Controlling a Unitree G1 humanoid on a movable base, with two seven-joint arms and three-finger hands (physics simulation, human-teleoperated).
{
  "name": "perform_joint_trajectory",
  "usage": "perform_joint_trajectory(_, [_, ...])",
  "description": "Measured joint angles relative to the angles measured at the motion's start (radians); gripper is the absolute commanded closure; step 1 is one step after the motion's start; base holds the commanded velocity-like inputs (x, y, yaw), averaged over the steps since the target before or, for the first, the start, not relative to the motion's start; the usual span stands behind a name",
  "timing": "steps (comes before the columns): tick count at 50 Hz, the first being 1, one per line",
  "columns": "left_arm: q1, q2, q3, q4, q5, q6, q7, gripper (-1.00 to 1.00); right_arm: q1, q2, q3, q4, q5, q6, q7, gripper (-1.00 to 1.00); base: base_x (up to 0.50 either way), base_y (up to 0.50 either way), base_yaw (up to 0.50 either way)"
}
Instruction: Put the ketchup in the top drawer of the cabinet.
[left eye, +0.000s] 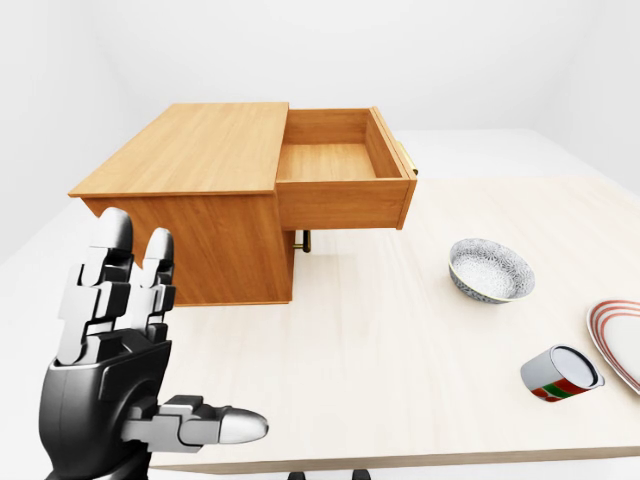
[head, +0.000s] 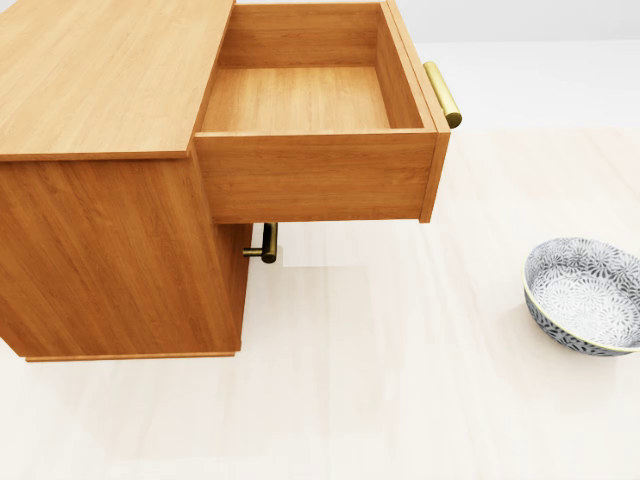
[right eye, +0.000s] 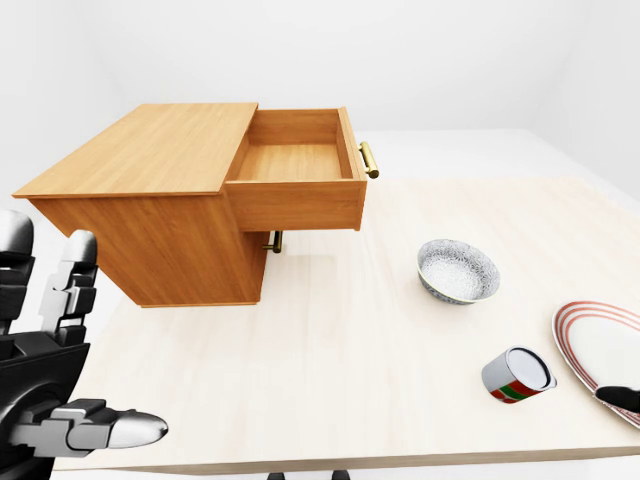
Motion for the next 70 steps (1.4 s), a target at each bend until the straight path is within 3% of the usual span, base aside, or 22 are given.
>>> perform_joint_trajectory(15, [0.004,0.004,-0.017,0.004,0.011,0.0,0.008,-1.0,0.014,0.159,0.027,0.033,-0.006,0.0,0.0,-1.0,0.0,0.0,0.0])
perform_joint_trajectory(32, [0.006,0.009,-0.022,0.005,0.012,0.0,0.012,-1.0,0.046,0.254,0.085,0.116,0.007,0.0,0.0,-1.0,0.0,0.0,0.0])
perform_joint_trajectory(45, [0.001,0.009,-0.022,0.011,0.013,0.0,0.012,-1.0,0.078,0.296,0.115,0.204,0.017,0.0,0.0,-1.0,0.0,0.0,0.0])
perform_joint_trajectory(70, [0.001,0.014,-0.036,0.024,0.022,0.0,0.019,-1.0,0.104,0.312,0.146,0.346,0.003,0.0,0.0,-1.0,0.0,0.0,0.0])
